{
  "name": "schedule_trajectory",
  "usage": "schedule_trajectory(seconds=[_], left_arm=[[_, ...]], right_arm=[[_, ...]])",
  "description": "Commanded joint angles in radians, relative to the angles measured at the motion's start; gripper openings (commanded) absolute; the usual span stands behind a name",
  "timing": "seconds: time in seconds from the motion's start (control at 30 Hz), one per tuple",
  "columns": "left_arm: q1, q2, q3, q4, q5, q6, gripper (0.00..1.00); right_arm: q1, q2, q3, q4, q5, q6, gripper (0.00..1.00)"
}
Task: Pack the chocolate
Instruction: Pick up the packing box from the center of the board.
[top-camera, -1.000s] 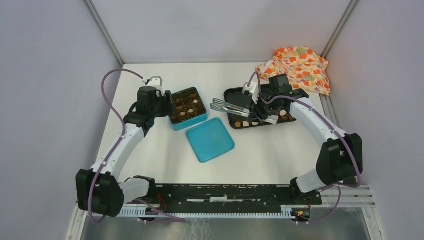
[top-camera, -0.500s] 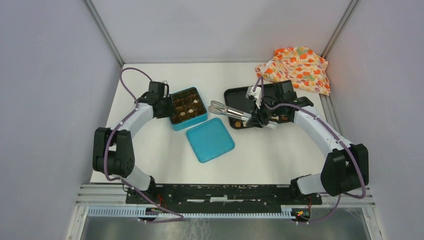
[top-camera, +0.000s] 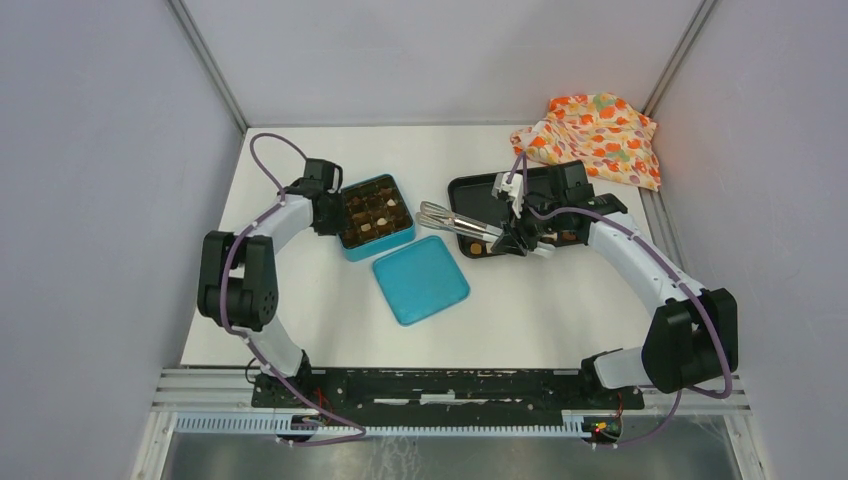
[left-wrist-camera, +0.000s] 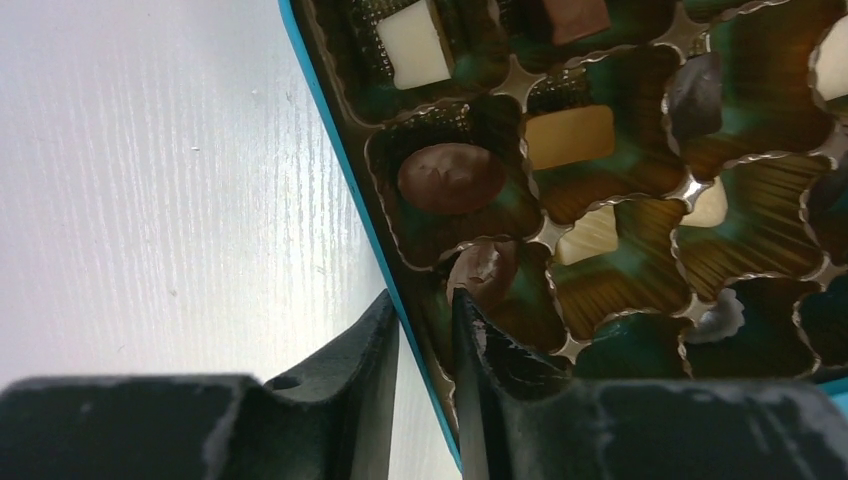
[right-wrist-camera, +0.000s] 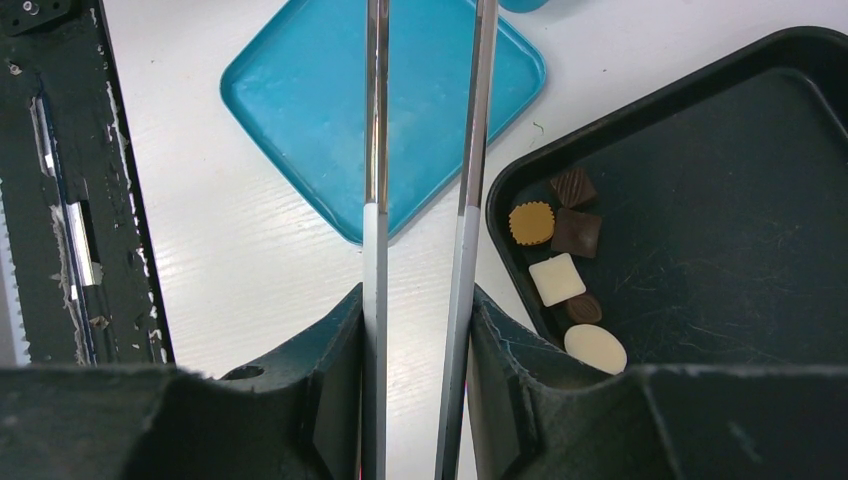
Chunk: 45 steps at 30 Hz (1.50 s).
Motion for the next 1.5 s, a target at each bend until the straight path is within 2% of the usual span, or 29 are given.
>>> schedule_trajectory(seconds=[0.0, 0.07, 0.23, 0.5, 0.83, 1.47], left_arm=[[0.005, 0.023, 0.047, -0.004, 0.0, -0.023, 0.29], [0.005, 0.033, 0.05, -0.005, 0.006, -0.021, 0.24], [0.005, 0.01, 0.05, 0.007, -0.005, -0.02, 0.02], [0.006, -0.168, -0.021, 0.132, -0.079, -0.03, 0.02], [0.004, -0.527, -0.26, 0.443, -0.124, 0.008, 0.02], [-0.017, -0.788, -0.461, 0.712, -0.169, 0.079, 0.02]], right_arm=[[0.002, -0.028, 0.0, 0.031, -0.041, -0.016, 0.41], [0.001, -0.027, 0.0, 0.031, -0.041, -0.016, 0.41], [0.001, -0.028, 0.001, 0.03, -0.041, -0.019, 0.41], [0.001, -0.028, -0.001, 0.027, -0.044, -0.022, 0.41], [-0.011, -0.035, -0.003, 0.02, -0.05, -0.029, 0.41], [-0.045, -0.035, -0.015, 0.019, -0.044, -0.035, 0.41]])
